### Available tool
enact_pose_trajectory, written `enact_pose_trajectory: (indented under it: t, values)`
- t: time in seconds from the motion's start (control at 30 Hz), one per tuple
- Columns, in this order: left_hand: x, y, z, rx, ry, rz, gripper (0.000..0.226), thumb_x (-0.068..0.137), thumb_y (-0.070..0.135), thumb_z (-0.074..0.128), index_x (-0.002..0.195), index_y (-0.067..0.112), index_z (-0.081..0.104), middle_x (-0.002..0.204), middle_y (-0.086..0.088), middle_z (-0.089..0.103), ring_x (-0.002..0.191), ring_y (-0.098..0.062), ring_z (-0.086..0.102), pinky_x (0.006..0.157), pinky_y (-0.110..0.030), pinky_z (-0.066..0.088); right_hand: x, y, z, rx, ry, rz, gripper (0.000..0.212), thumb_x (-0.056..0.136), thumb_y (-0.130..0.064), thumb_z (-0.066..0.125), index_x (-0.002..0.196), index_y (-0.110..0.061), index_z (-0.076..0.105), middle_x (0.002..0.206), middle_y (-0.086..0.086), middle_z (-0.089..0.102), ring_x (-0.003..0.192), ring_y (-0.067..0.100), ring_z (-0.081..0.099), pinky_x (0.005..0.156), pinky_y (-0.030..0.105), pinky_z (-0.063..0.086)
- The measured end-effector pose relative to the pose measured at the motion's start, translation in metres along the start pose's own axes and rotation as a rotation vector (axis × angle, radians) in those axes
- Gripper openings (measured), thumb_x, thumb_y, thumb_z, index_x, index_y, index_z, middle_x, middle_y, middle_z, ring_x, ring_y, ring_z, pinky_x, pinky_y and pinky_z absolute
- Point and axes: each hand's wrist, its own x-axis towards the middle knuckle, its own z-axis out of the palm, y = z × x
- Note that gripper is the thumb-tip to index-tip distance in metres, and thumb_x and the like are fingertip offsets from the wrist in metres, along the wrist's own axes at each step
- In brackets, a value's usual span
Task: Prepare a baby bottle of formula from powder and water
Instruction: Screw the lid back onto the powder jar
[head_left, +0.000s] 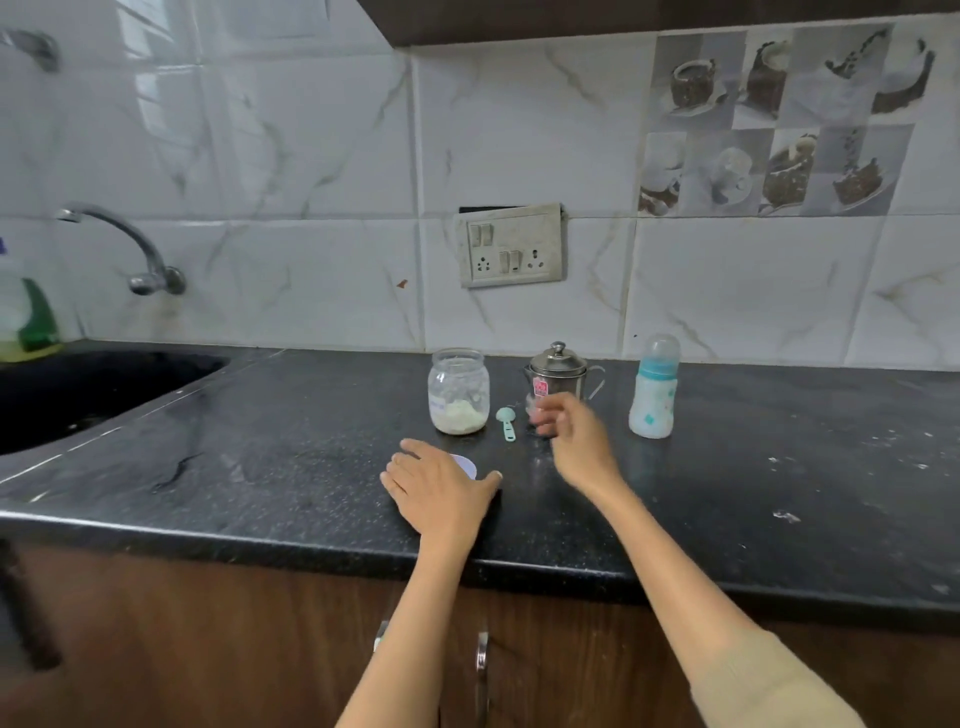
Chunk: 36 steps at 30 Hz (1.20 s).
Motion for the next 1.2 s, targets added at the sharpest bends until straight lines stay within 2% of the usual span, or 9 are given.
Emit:
enact_pose_trajectory:
  t: [0.1,0.3,0.47,0.63,0.7,0.83,0.97,1.1,1.2]
  values:
    - [0.004,-0.006,0.005,0.021,0.012,0.006,0.107,0.07,0.06,0.064,0.138,-0.008,0.02,0.134,-0.021,0.046,0.126,-0.035,0.042,0.109,-0.04,0.025,-0.009,0.0,0.029,0.031,-0.181,-0.009,0.037,0.093,0.008,0.029,0.103,-0.018,0.054,0.092,-0.003,0.061,0.088,0.016,0.058,0.085,0.027,0.049]
    - [0.023,0.0,-0.015,-0.476,0.032,0.121,0.094,0.075,0.048,0.07,0.139,-0.003,0.024,0.139,-0.018,0.039,0.13,-0.034,0.032,0.103,-0.04,0.032,-0.01,-0.019,0.044,0.273,-0.275,0.105,0.024,0.1,-0.008,0.04,0.12,-0.009,0.054,0.108,0.003,0.06,0.092,0.01,0.058,0.072,0.008,0.047]
    - [0.057,0.018,-0.031,-0.996,-0.177,0.16,0.099,0.078,0.054,0.064,0.147,0.014,0.006,0.146,-0.013,0.038,0.131,-0.027,0.041,0.099,-0.04,0.042,0.019,-0.037,0.036,0.815,-0.52,0.3,0.046,0.096,-0.049,0.04,0.134,-0.025,0.046,0.133,0.012,0.053,0.106,0.035,0.062,0.1,0.051,0.046]
    - [0.081,0.041,-0.036,-0.998,-0.255,0.344,0.088,0.085,0.039,0.061,0.147,0.006,0.009,0.148,-0.007,0.034,0.12,-0.01,0.046,0.085,-0.016,0.046,0.053,-0.058,0.036,0.935,-0.494,0.291,0.053,0.092,-0.052,0.044,0.135,-0.021,0.048,0.119,0.011,0.06,0.094,0.027,0.065,0.078,0.04,0.056]
    - [0.092,0.046,-0.036,-0.986,-0.246,0.397,0.091,0.085,0.035,0.064,0.148,0.006,0.005,0.147,-0.005,0.033,0.12,-0.006,0.041,0.082,-0.01,0.045,0.068,-0.062,0.037,0.912,-0.446,0.269,0.043,0.094,-0.045,0.047,0.133,-0.026,0.048,0.119,0.012,0.059,0.097,0.027,0.063,0.081,0.04,0.056]
    - [0.115,0.042,-0.029,-0.848,-0.136,0.43,0.119,0.07,0.047,0.075,0.148,0.013,-0.008,0.158,-0.002,0.008,0.145,-0.026,0.002,0.118,-0.047,0.01,0.093,-0.064,0.041,0.728,-0.285,0.164,0.038,0.091,-0.036,0.058,0.127,-0.027,0.051,0.112,0.003,0.057,0.085,0.023,0.055,0.079,0.036,0.054]
    - [0.132,0.027,-0.011,-0.759,-0.101,0.249,0.136,0.06,0.045,0.083,0.146,0.009,-0.016,0.158,-0.006,-0.008,0.144,-0.03,-0.012,0.117,-0.043,0.002,0.114,-0.053,0.049,0.24,-0.15,0.023,0.059,0.08,-0.041,0.07,0.132,-0.026,0.048,0.125,0.001,0.056,0.114,0.016,0.055,0.093,0.031,0.047]
    - [0.143,0.017,0.01,-0.694,-0.269,0.12,0.144,0.049,0.052,0.086,0.146,0.006,-0.009,0.157,-0.012,0.01,0.144,-0.03,0.011,0.116,-0.044,0.022,0.131,-0.043,0.061,-0.003,-0.179,-0.036,0.061,0.072,-0.04,0.078,0.126,-0.02,0.056,0.133,0.004,0.054,0.125,0.017,0.048,0.092,0.026,0.039]
    - [0.145,0.013,0.021,-0.723,-0.248,0.087,0.116,0.044,0.055,0.086,0.136,0.007,0.033,0.136,-0.01,0.049,0.122,-0.026,0.05,0.097,-0.039,0.046,0.14,-0.041,0.068,-0.1,-0.268,-0.034,0.063,0.069,-0.04,0.08,0.124,-0.02,0.058,0.131,0.001,0.055,0.124,0.016,0.048,0.09,0.025,0.037]
